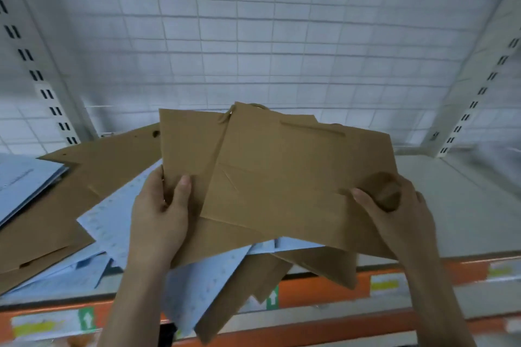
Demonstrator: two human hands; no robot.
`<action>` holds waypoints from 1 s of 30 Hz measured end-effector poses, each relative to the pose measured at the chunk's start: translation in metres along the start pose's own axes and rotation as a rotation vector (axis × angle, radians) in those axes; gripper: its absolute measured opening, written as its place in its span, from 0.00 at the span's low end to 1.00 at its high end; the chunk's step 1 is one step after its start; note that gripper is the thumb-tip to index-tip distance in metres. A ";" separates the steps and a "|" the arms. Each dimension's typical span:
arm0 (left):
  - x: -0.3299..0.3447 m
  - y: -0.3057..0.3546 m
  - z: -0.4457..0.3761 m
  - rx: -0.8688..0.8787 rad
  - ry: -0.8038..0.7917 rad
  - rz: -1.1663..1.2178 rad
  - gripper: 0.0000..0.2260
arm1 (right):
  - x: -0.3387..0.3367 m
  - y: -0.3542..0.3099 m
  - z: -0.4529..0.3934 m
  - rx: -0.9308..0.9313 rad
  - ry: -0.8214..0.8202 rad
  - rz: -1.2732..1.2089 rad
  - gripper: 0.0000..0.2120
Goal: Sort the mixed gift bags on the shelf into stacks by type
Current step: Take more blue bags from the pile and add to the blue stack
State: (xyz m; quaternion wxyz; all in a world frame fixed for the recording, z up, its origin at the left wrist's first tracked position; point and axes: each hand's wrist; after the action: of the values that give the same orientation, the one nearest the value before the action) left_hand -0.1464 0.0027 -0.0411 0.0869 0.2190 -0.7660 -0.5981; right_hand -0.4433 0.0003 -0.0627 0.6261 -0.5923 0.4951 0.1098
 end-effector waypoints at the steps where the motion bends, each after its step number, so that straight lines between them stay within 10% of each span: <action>1: 0.011 0.002 0.002 0.006 -0.016 -0.005 0.08 | -0.006 0.011 -0.007 0.003 0.010 0.002 0.36; 30: 0.229 0.037 0.079 -0.062 -0.033 -0.001 0.19 | -0.110 0.234 -0.150 0.103 -0.151 0.158 0.37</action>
State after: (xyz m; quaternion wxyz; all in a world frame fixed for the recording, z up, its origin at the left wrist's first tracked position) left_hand -0.3896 -0.0211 -0.0571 0.0805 0.2066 -0.7483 -0.6252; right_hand -0.7392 -0.0137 -0.0996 0.6807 -0.5084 0.4967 0.1774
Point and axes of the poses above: each hand's wrist, its own z-axis away from the middle knuckle, its own x-axis out of the palm, y = z × x, and after that the axes turned 9 degrees about z, right-handed
